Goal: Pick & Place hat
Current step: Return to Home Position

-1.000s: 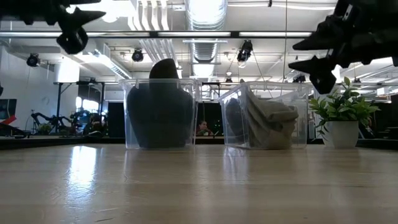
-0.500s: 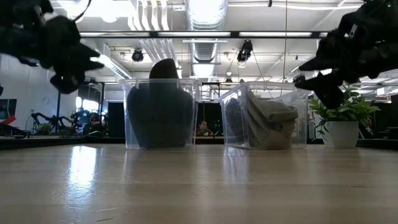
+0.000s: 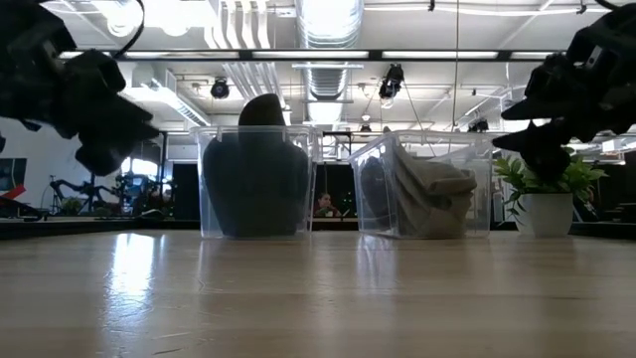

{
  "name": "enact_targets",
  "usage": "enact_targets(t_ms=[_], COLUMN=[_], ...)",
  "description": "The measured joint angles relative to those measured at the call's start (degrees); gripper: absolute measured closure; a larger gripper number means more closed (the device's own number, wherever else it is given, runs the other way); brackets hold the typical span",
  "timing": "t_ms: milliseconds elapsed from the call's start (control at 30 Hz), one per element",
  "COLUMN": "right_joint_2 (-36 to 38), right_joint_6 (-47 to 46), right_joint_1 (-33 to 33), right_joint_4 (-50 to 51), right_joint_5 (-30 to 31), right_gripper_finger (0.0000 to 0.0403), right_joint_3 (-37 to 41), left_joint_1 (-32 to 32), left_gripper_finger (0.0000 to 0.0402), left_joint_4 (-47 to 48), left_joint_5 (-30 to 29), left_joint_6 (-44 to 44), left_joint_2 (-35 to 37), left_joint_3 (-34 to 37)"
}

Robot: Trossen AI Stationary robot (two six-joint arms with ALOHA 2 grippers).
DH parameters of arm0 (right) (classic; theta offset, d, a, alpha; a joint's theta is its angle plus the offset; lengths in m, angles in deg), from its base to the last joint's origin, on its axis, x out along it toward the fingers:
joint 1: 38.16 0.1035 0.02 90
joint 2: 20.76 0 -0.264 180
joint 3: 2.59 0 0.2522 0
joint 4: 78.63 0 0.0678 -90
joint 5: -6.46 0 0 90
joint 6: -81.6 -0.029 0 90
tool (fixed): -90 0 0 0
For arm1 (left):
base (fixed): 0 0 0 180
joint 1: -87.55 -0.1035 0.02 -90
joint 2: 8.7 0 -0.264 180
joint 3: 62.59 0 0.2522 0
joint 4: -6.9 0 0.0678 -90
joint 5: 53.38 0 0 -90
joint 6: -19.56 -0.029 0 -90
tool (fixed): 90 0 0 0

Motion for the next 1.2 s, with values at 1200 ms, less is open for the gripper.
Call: enact_targets(t_ms=[1200], right_joint_2=[17.4], right_joint_6=[0.0], right_joint_1=[4.3], right_joint_4=[3.5], right_joint_5=[0.0], right_gripper_finger=[0.0211], right_joint_3=[0.0], left_joint_1=[-7.4], left_gripper_finger=[0.0299], left_joint_4=[-0.3], left_joint_5=[-0.3], left_joint_6=[0.1], left_joint_2=[12.7], left_joint_3=[0.2])
